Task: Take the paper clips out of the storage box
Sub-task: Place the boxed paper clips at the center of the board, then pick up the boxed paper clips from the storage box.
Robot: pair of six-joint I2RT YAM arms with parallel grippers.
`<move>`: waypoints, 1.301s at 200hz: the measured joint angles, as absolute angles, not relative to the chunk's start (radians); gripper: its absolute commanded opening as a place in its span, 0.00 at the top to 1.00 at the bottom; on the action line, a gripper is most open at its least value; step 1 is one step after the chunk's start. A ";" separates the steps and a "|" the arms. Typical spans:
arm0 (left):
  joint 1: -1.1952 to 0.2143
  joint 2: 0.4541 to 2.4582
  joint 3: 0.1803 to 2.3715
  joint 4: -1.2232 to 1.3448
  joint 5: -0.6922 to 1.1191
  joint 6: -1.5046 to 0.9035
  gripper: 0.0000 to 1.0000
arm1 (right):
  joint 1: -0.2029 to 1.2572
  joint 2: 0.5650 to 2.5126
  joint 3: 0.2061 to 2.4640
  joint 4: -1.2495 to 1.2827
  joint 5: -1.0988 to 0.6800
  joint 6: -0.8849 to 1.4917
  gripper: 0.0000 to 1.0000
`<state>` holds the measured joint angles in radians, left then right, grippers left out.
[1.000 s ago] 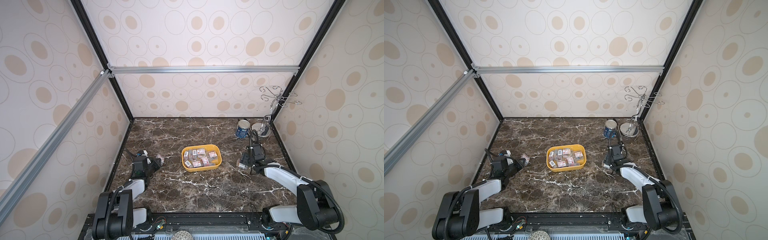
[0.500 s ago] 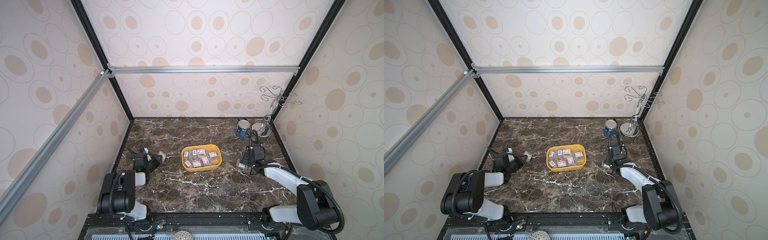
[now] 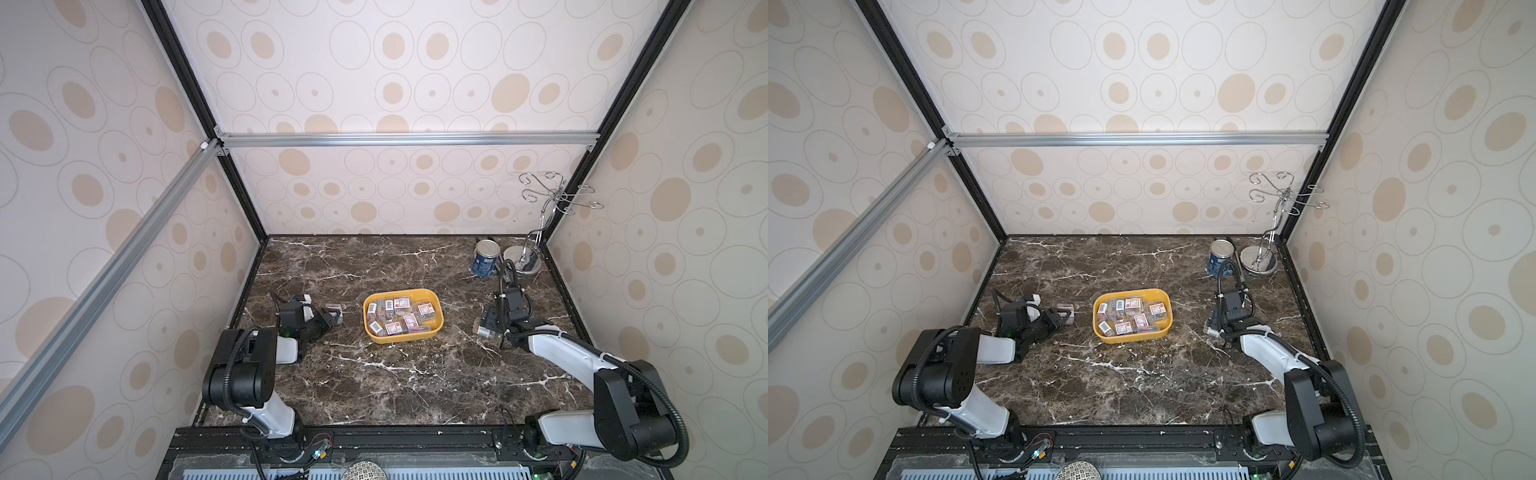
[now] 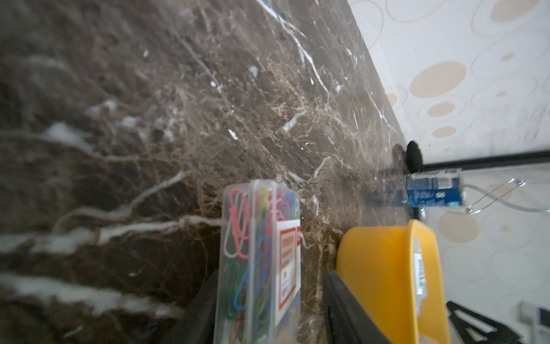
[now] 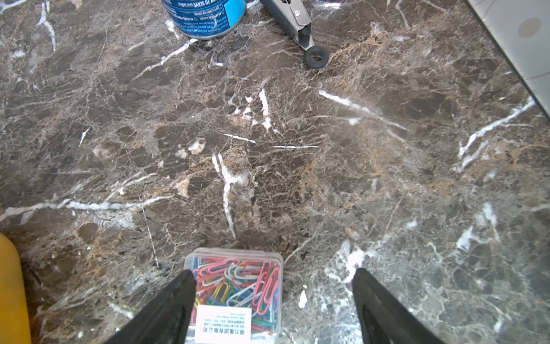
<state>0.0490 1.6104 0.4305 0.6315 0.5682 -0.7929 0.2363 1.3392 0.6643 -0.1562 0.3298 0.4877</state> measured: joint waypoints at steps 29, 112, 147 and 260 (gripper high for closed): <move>0.049 1.551 0.434 0.592 0.562 -0.777 0.00 | 0.236 1.339 0.664 -0.156 0.331 0.488 0.16; 0.048 1.204 0.439 0.314 0.269 -0.651 0.00 | 0.236 1.313 0.662 -0.142 0.333 0.488 0.16; 0.048 1.170 0.358 0.376 0.076 -0.630 0.00 | 0.237 1.281 0.646 -0.142 0.327 0.487 0.16; -0.076 0.958 0.161 0.565 -0.066 -0.567 0.00 | 0.680 1.296 0.950 -0.176 0.175 0.490 0.24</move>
<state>-0.0761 0.9577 0.1612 0.5652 -0.0658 -0.5674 0.6800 1.2957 0.9497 -0.1761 0.1749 0.4900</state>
